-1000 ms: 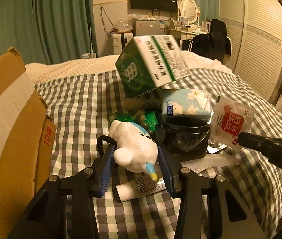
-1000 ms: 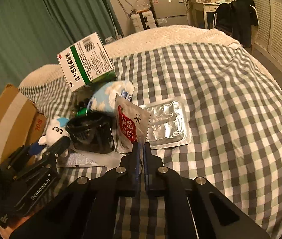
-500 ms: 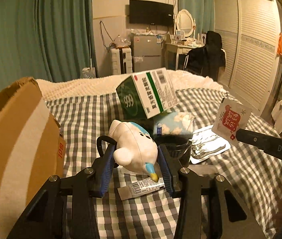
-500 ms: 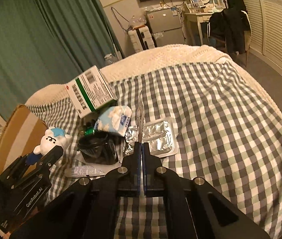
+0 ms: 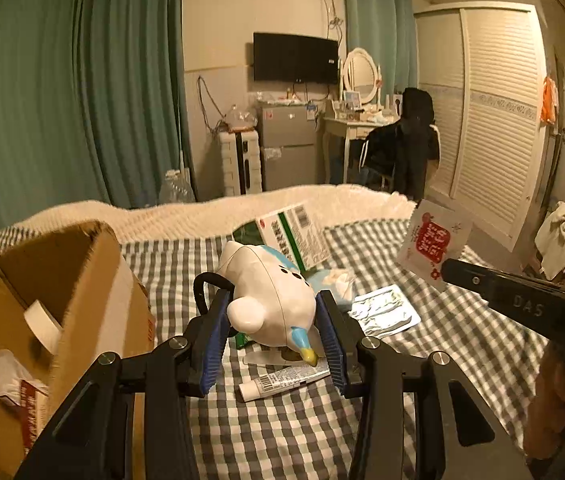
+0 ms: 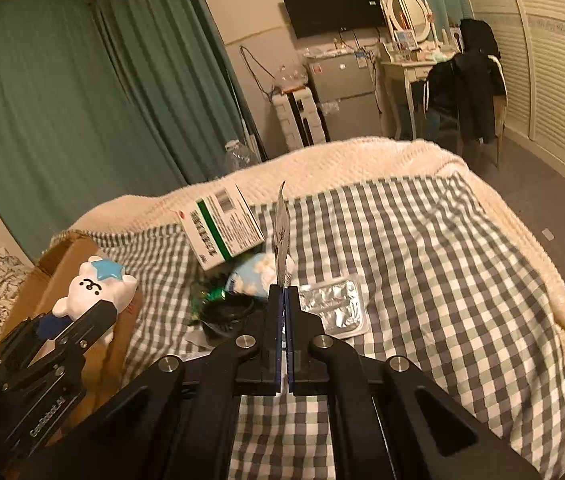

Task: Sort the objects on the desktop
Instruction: 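Lift and carry the plush toy and sachet with both tools over the cardboard box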

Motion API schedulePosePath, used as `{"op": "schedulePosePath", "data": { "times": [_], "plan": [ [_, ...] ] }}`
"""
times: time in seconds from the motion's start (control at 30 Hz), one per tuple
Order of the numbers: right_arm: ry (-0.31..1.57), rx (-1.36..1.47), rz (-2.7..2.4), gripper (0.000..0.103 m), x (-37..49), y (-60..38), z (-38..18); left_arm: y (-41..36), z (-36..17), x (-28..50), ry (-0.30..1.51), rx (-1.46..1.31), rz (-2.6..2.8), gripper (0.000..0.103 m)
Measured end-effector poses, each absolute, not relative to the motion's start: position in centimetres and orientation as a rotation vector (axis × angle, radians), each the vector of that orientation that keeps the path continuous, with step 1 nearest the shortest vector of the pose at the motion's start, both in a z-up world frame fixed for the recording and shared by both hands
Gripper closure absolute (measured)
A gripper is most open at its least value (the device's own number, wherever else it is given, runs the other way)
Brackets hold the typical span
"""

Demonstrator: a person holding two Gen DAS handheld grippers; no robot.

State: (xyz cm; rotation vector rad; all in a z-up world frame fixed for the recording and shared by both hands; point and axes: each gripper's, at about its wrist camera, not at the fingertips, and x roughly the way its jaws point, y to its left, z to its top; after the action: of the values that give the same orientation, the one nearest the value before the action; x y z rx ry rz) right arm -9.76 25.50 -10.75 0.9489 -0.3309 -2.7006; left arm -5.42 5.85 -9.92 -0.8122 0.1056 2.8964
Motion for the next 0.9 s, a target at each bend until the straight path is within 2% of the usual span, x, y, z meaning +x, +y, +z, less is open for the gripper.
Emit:
{"op": "schedulePosePath", "data": {
  "times": [0.57, 0.9],
  "plan": [
    [-0.290, 0.722, -2.705, 0.102, -5.4, 24.6, -4.4, 3.9, -3.8, -0.7, 0.117, -0.699, 2.938, 0.059],
    [-0.281, 0.637, -2.654, 0.102, -3.2, 23.1, -1.9, 1.3, -1.9, 2.2, 0.101, -0.669, 2.991, 0.059]
  ]
}}
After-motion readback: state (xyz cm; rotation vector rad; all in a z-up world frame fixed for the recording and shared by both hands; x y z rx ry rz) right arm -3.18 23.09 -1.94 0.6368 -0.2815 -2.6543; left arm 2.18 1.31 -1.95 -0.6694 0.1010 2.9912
